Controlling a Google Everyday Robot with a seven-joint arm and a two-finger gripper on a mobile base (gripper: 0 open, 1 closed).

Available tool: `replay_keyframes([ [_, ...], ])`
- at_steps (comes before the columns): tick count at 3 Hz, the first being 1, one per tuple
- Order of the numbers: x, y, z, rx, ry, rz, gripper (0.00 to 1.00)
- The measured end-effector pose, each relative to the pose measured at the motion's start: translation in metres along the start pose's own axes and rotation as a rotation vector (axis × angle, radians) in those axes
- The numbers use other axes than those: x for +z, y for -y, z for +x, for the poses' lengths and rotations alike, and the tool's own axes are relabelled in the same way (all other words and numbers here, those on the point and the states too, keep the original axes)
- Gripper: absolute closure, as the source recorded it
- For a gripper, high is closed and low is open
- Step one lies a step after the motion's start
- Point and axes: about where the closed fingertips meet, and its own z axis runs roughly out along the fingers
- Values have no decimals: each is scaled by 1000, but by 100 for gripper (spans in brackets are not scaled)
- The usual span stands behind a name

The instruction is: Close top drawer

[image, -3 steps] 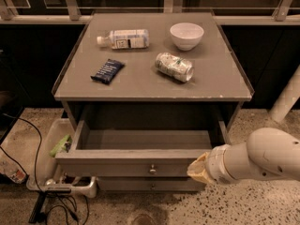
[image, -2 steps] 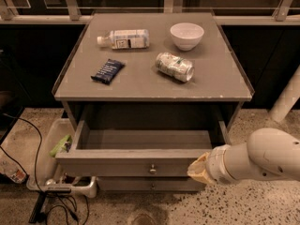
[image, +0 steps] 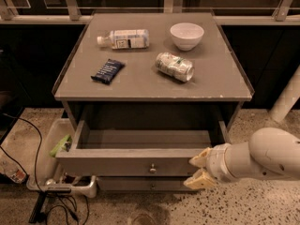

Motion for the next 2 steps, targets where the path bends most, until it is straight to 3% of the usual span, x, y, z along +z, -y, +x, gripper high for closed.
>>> replay_keyframes([
  [1, 2, 10, -1, -1, 20, 21, 14],
  [2, 11, 55, 1, 6, 47, 76, 37],
])
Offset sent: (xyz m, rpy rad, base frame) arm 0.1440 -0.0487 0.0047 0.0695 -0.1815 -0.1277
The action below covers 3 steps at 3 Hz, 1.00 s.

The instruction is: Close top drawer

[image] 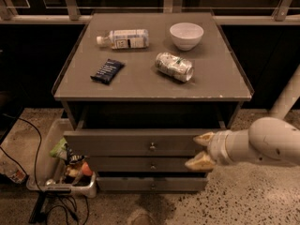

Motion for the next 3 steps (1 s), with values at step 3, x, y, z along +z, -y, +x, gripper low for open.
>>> replay_keyframes([
  [3, 18, 57, -1, 19, 18, 56, 38],
])
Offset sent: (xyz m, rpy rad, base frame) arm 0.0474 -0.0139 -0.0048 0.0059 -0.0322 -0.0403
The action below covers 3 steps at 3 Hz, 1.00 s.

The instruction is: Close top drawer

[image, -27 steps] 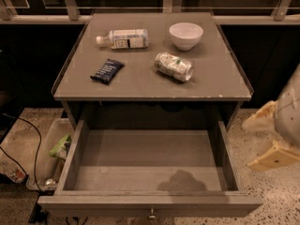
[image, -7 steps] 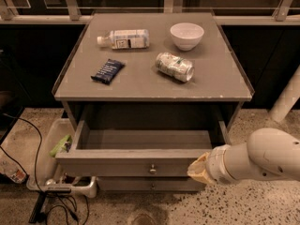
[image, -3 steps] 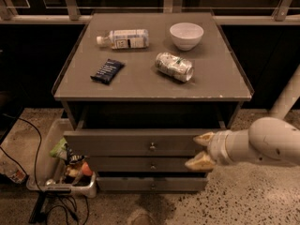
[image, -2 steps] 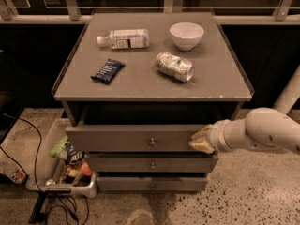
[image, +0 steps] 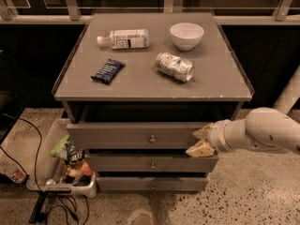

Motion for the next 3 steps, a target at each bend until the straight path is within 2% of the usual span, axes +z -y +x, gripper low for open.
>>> replay_keyframes([
  [1, 0, 0, 0, 0, 0, -1, 15],
  [2, -1, -11, -2, 0, 0, -1, 0],
  [3, -1, -11, -2, 0, 0, -1, 0],
])
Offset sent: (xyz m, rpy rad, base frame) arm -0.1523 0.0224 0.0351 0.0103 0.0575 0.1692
